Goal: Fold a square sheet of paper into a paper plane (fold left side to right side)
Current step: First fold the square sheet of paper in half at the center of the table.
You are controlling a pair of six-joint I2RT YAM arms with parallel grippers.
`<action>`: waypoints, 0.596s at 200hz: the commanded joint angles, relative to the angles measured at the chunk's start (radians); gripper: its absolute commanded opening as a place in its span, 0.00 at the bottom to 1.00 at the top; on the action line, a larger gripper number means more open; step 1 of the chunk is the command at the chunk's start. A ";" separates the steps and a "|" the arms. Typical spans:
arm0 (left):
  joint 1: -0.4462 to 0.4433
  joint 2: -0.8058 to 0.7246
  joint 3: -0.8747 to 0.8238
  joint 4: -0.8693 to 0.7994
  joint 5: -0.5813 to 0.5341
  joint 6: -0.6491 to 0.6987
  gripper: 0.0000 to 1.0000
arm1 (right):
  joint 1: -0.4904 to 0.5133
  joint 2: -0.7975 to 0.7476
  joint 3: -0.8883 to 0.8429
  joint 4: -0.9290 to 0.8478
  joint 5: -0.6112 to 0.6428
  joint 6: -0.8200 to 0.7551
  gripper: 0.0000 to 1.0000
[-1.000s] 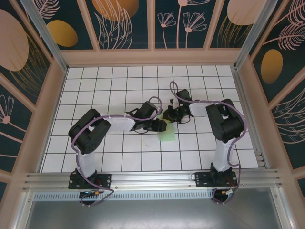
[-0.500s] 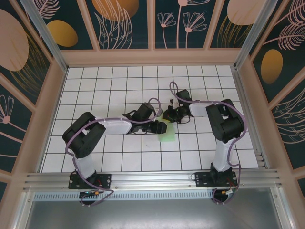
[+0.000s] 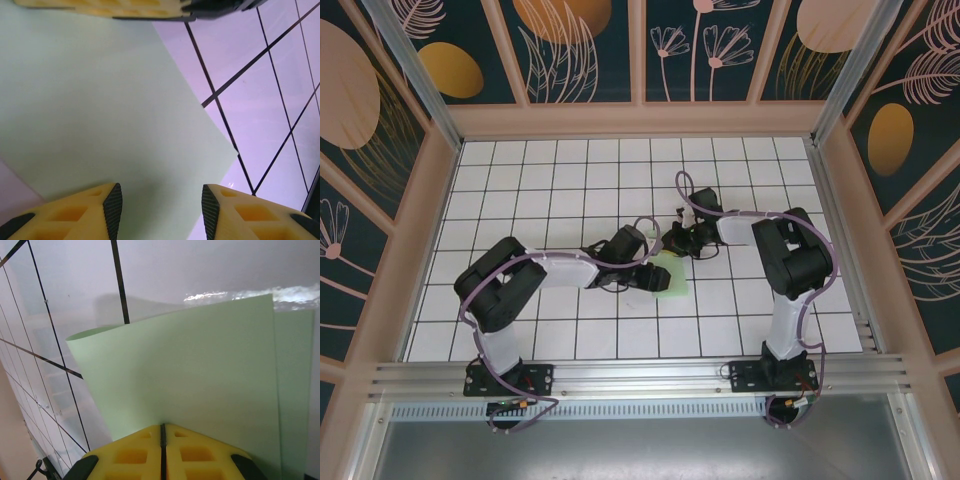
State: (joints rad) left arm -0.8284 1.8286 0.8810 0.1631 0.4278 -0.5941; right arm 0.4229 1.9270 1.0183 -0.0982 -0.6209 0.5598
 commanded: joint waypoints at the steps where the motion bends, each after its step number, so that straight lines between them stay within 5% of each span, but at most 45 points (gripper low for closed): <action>1: -0.009 -0.001 -0.036 0.019 0.020 0.014 0.48 | 0.019 0.035 -0.038 -0.051 0.111 0.014 0.10; 119: -0.051 -0.060 -0.137 0.051 0.045 0.033 0.48 | 0.025 0.039 -0.031 -0.063 0.124 0.022 0.10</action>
State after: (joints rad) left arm -0.8574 1.7840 0.7849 0.2584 0.4301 -0.5781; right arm 0.4255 1.9270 1.0183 -0.0982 -0.6140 0.5655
